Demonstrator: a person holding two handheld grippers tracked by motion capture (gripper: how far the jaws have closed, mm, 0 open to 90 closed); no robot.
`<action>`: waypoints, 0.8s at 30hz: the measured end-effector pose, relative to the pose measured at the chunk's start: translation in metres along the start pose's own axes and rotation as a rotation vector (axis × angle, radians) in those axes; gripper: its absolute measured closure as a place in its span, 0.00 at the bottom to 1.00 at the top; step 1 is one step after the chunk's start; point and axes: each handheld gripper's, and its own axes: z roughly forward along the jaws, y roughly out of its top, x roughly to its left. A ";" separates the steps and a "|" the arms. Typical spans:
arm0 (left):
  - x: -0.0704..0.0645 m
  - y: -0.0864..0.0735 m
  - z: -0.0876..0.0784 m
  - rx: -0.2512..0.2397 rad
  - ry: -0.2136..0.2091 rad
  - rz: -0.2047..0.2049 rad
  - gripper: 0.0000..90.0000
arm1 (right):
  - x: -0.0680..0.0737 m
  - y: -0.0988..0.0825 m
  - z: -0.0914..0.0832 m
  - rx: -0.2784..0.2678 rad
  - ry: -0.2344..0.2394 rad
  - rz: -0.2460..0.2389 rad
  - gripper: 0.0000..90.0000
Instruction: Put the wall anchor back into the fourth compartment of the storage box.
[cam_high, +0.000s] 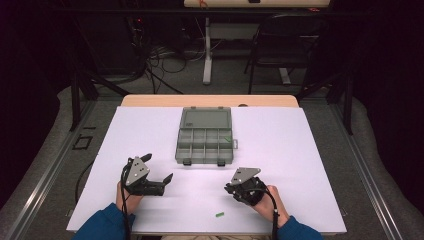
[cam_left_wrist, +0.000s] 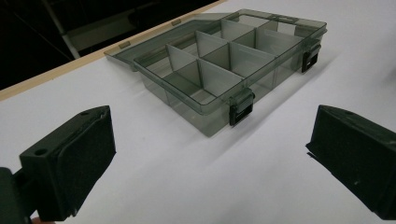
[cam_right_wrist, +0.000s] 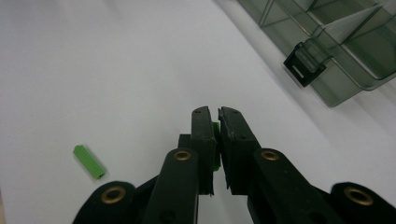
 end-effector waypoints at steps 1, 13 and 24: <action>0.000 0.000 0.000 -0.001 0.001 0.001 0.00 | 0.000 0.000 -0.001 0.000 -0.004 -0.002 0.94; 0.000 0.000 0.000 0.000 0.002 0.002 0.00 | -0.007 0.002 -0.003 -0.009 -0.029 0.002 0.94; 0.000 0.000 0.001 0.000 0.001 -0.004 0.00 | -0.014 0.006 -0.004 -0.025 -0.048 0.002 0.94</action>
